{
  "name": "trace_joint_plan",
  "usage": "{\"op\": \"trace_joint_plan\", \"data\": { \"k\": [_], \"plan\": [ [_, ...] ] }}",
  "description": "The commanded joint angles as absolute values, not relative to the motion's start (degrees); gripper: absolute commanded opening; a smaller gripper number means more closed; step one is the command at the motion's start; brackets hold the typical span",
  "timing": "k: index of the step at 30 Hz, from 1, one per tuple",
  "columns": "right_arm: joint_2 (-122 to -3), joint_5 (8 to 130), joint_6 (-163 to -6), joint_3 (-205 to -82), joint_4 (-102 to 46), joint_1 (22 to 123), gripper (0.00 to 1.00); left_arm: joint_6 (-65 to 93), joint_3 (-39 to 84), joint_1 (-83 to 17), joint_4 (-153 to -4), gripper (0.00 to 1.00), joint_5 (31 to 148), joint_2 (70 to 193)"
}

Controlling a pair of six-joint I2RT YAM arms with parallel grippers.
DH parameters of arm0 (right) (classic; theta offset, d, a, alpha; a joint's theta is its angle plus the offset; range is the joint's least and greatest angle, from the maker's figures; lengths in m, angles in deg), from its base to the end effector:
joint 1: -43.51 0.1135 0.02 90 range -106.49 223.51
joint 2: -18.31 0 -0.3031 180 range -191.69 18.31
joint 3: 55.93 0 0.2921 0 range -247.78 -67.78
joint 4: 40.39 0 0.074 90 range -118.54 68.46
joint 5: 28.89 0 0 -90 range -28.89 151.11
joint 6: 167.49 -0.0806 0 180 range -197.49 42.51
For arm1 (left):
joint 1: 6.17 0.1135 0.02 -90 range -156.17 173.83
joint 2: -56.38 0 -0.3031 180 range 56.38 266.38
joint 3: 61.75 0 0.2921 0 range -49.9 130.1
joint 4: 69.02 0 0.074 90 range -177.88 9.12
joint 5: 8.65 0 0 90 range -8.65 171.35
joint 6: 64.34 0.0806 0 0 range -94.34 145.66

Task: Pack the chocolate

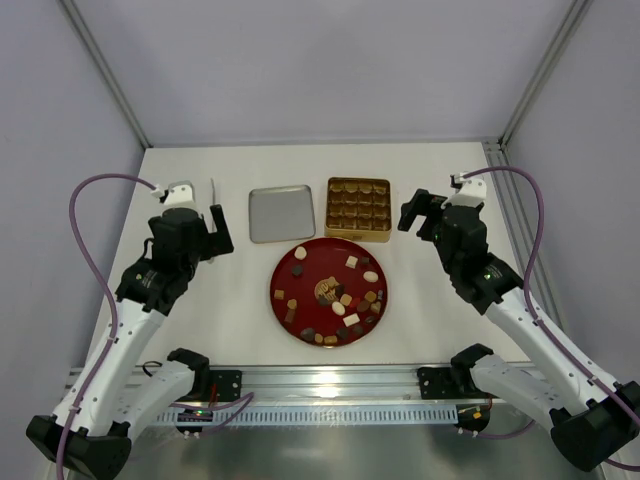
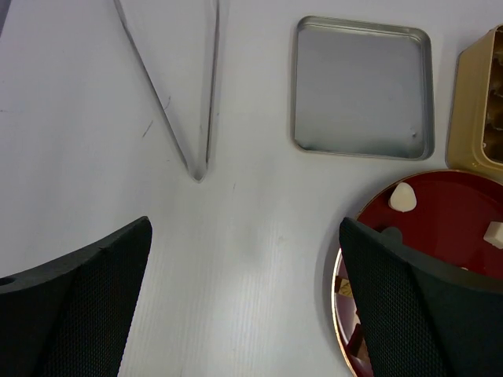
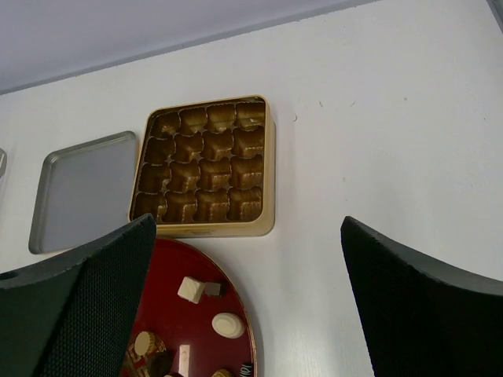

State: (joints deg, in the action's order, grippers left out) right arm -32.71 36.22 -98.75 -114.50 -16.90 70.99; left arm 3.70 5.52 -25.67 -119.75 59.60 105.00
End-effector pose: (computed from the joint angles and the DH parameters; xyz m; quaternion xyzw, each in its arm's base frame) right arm 0.2466 0.0900 0.3471 0.0873 0.7855 0.0859 0.6067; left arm 0.2197 -0.0461 0.3553 -0.1098 0.8571 -0.0139 0.5031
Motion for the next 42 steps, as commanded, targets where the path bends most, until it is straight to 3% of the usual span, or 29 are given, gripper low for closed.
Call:
{"op": "trace_joint_plan", "data": {
  "k": [1,10,17,28,42],
  "plan": [
    [-31.79,36.23,-98.06,-114.63,-18.70,71.11,1.00,4.30,5.82,-25.85,-119.99,1.00,57.98,104.98],
    [-32.22,38.60,-97.62,-115.07,-16.85,71.11,1.00,2.81,6.43,-25.94,-119.02,1.00,57.27,108.57],
    [-33.54,42.03,-98.85,-115.51,-16.68,71.11,1.00,2.02,13.20,-24.45,-120.95,1.00,55.08,123.24],
    [-32.49,47.04,-100.25,-114.98,-16.94,71.19,1.00,4.65,18.91,-7.15,-114.20,1.00,64.91,142.06],
    [-31.61,49.33,-100.34,-115.16,-16.15,71.11,1.00,5.36,20.23,-4.15,-107.25,1.00,68.96,154.72]
  ]
}}
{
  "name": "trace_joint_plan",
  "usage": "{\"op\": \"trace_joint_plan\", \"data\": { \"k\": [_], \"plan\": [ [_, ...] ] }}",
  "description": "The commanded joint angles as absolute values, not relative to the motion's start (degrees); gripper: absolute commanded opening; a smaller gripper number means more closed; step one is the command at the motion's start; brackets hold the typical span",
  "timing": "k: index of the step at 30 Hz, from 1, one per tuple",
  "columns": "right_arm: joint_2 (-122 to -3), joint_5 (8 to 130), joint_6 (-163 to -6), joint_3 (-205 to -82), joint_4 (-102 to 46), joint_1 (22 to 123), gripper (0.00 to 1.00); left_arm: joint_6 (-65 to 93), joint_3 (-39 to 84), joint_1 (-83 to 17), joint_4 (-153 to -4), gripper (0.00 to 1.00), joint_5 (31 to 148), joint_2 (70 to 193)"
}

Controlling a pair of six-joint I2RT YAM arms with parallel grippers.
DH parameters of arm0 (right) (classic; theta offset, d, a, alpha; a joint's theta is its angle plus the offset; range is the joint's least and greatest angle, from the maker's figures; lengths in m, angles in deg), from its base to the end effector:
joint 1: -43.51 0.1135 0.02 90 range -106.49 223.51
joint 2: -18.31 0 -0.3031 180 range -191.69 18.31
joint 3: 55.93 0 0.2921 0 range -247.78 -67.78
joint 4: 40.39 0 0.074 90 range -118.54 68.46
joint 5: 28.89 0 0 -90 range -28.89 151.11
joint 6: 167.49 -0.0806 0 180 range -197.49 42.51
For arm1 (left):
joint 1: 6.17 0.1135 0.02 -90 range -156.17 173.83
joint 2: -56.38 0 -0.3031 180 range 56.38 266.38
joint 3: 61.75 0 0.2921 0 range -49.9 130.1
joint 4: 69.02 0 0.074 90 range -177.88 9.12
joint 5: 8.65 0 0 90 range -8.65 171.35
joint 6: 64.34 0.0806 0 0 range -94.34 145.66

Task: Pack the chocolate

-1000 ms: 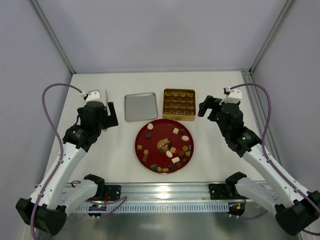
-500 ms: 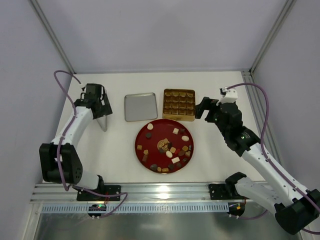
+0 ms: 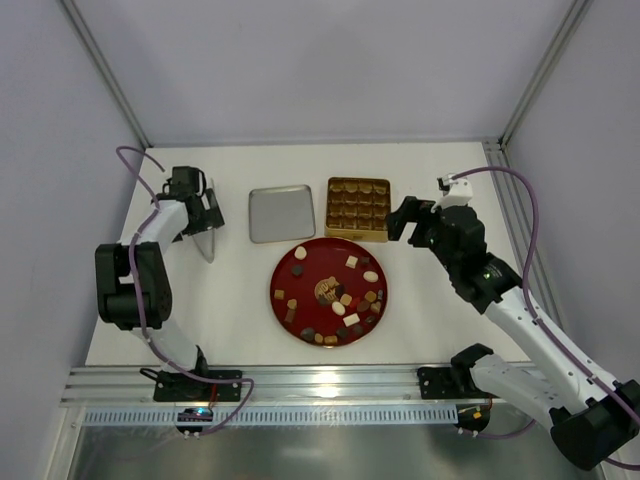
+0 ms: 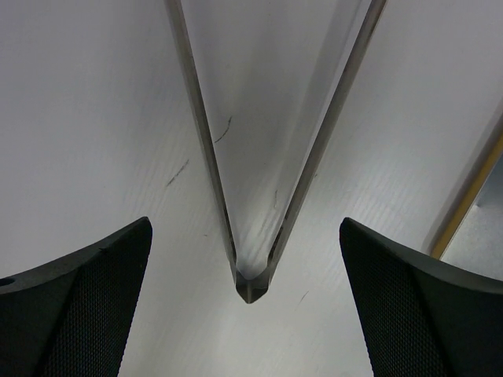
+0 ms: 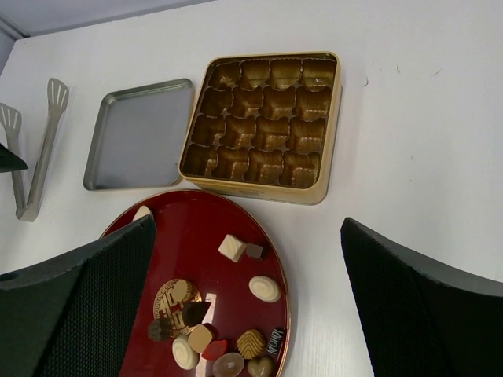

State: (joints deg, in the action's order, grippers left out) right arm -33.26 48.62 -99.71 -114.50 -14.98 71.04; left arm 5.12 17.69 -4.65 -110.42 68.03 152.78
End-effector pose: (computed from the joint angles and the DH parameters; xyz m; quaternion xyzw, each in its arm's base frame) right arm 0.2443 0.1077 0.3383 0.0262 0.8084 0.1645 0.5646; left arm 0.4125 0.0295 0.1997 -0.2139 0.9319 0.0653 0.2855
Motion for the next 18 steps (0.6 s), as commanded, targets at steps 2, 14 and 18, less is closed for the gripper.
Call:
{"op": "trace_joint_plan", "data": {
  "k": [2,14,18],
  "plan": [
    [-31.00,49.42,-100.95,-114.72,-16.24,71.11,1.00,5.27,20.67,-4.15,-106.63,1.00,69.49,155.95],
    [-30.03,50.39,-101.84,-111.38,-17.82,71.11,1.00,5.53,23.22,-4.06,-106.54,0.98,67.82,163.42],
    [-30.03,50.47,-101.66,-111.03,-17.64,71.11,1.00,5.44,23.75,-4.06,-106.89,0.93,68.26,164.83]
  ]
}}
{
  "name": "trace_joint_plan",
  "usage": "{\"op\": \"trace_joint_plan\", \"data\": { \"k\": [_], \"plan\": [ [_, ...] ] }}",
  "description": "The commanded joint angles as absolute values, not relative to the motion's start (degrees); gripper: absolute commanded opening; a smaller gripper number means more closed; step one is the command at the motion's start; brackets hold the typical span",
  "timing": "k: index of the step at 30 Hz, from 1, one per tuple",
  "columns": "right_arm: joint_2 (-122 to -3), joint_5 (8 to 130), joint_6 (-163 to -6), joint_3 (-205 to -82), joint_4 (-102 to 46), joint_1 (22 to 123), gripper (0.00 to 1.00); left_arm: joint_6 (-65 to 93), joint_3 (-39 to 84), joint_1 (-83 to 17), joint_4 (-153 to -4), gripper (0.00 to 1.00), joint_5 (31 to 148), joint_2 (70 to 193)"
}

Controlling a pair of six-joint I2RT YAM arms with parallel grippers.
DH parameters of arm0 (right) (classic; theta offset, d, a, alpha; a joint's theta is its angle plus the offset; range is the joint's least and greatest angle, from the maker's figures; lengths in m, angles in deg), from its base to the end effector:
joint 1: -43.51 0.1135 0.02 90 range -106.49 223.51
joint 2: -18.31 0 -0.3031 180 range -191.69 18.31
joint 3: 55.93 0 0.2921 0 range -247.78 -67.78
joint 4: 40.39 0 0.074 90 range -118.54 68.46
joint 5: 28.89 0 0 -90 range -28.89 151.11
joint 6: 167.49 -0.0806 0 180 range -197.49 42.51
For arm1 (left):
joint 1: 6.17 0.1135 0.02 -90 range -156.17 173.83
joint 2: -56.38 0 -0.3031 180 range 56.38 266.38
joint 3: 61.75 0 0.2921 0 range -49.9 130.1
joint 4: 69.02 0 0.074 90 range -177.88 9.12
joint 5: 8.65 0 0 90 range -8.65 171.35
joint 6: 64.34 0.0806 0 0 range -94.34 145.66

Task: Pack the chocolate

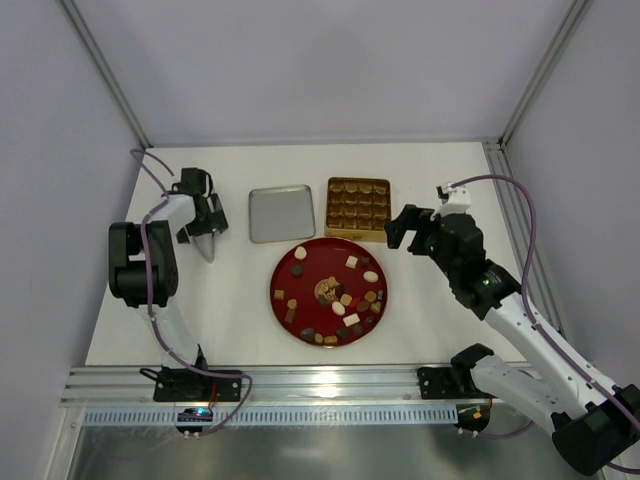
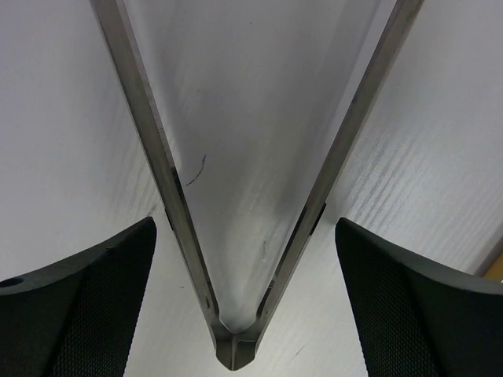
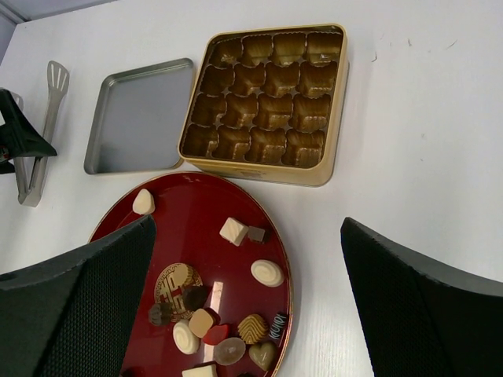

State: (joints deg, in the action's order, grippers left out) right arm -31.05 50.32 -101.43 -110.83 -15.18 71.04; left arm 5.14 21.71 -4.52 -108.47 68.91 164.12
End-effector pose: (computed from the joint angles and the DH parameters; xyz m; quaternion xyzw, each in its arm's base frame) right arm 0.2354 0.1057 0.3201 0.0286 0.8152 0.1797 0.5499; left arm 0.4455 0.0302 0.1451 -0.2103 0.9453 0.0671 0.2401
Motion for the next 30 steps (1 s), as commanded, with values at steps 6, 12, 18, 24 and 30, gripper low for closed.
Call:
{"op": "trace_joint_plan", "data": {
  "k": [6,12,18,24,30],
  "plan": [
    [-30.03,50.30,-102.01,-110.06,-18.08,71.11,1.00,5.09,23.57,-3.97,-107.51,0.86,68.52,165.36],
    [-30.47,50.65,-102.63,-109.27,-18.87,71.02,1.00,4.21,23.75,-4.06,-107.77,0.74,69.31,166.15],
    [-30.47,50.21,-102.54,-109.36,-18.96,71.11,1.00,2.90,24.45,-4.06,-107.77,0.67,71.42,166.85],
    [-30.64,50.38,-102.54,-109.36,-18.96,71.11,1.00,2.54,25.24,-4.50,-107.77,0.65,72.39,167.03],
    [-30.82,50.47,-102.63,-109.36,-18.88,71.11,1.00,3.07,26.21,-4.67,-108.30,0.74,71.60,168.43]
  ]
}}
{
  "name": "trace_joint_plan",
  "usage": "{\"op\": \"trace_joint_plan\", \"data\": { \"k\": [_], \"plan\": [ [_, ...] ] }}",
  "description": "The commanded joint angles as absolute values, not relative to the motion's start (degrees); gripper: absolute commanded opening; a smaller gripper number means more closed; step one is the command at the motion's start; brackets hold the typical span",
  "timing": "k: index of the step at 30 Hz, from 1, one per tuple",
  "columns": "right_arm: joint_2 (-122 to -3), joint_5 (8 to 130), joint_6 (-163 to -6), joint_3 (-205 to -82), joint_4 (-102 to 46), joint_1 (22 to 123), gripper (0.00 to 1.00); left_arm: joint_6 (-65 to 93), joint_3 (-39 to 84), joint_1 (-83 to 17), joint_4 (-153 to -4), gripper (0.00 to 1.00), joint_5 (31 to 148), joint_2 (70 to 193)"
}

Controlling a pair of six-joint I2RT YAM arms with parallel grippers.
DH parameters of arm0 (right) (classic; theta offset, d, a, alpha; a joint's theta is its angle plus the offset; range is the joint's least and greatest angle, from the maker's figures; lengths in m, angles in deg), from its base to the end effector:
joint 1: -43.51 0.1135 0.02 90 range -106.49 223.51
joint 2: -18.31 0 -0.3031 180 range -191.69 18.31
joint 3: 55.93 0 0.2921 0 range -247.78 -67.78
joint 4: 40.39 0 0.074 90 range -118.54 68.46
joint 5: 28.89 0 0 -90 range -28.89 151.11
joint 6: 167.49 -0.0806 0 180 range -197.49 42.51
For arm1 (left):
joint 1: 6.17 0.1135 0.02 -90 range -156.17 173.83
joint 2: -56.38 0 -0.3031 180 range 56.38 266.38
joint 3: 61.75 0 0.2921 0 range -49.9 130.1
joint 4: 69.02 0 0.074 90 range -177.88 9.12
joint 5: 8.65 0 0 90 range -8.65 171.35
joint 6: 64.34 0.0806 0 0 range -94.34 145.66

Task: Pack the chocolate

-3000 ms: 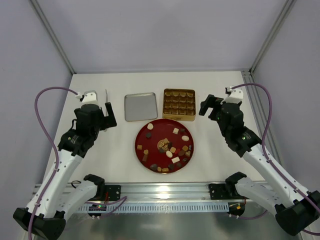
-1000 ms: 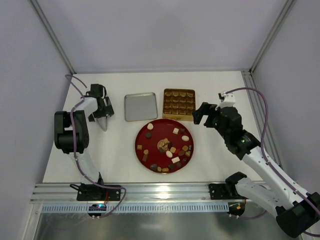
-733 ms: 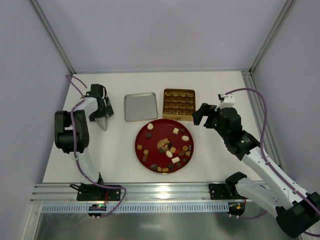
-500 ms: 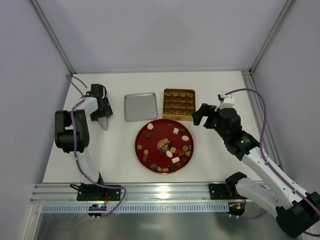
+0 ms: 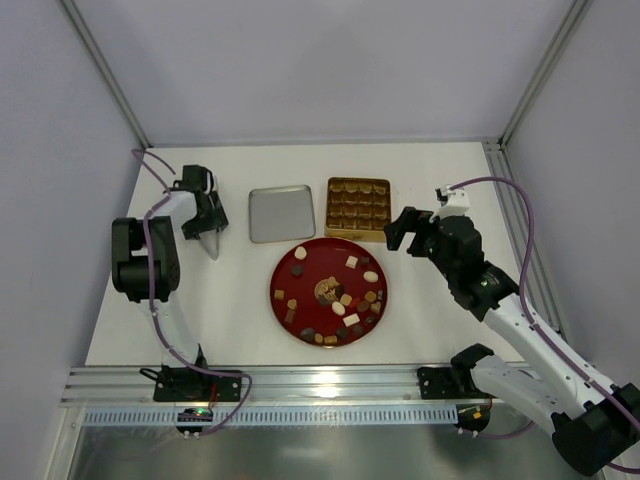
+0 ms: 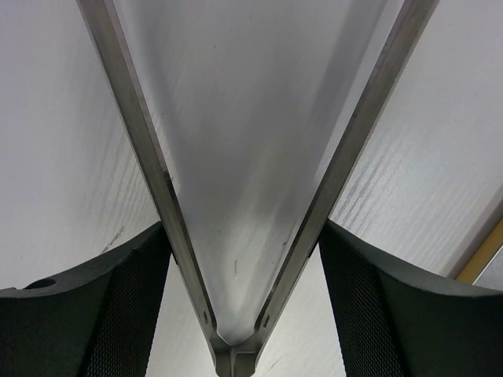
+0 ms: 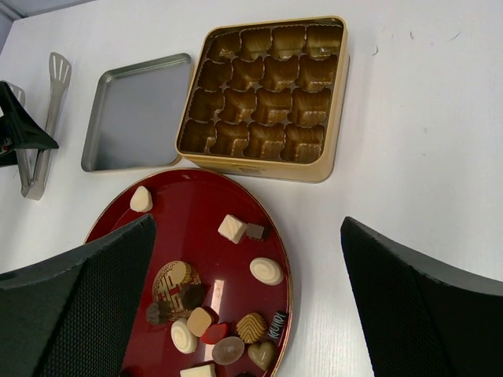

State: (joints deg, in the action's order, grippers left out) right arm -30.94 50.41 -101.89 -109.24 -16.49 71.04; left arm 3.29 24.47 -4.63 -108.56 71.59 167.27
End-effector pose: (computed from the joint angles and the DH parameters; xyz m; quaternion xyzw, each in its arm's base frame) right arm 0.2354 0.1058 0.3118 0.0313 0.8159 0.1819 0.5479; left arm 0.4597 0.0260 0.1366 -0.2198 0.9462 0.0414 0.2337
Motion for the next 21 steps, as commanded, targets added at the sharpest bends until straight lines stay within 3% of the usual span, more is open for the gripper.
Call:
{"op": "trace_joint_plan", "data": {
  "k": [1,14,17,20,21],
  "plan": [
    [-30.82,50.47,-102.63,-109.36,-18.87,71.11,1.00,3.07,26.30,-4.67,-108.39,0.74,71.42,168.52],
    [-31.87,50.12,-102.45,-109.18,-18.79,71.11,1.00,4.04,28.67,-4.59,-110.32,0.76,69.84,171.60],
    [-31.87,50.30,-102.63,-109.09,-18.79,71.11,1.00,3.86,28.67,-4.67,-110.32,0.70,70.54,171.86],
    [-31.79,50.21,-102.63,-108.92,-18.87,71.11,1.00,3.86,29.20,-4.67,-110.49,0.53,71.16,171.43],
    [-31.70,50.12,-102.71,-108.92,-18.70,71.11,1.00,3.95,29.46,-4.67,-110.67,0.53,71.16,171.08]
  ]
}}
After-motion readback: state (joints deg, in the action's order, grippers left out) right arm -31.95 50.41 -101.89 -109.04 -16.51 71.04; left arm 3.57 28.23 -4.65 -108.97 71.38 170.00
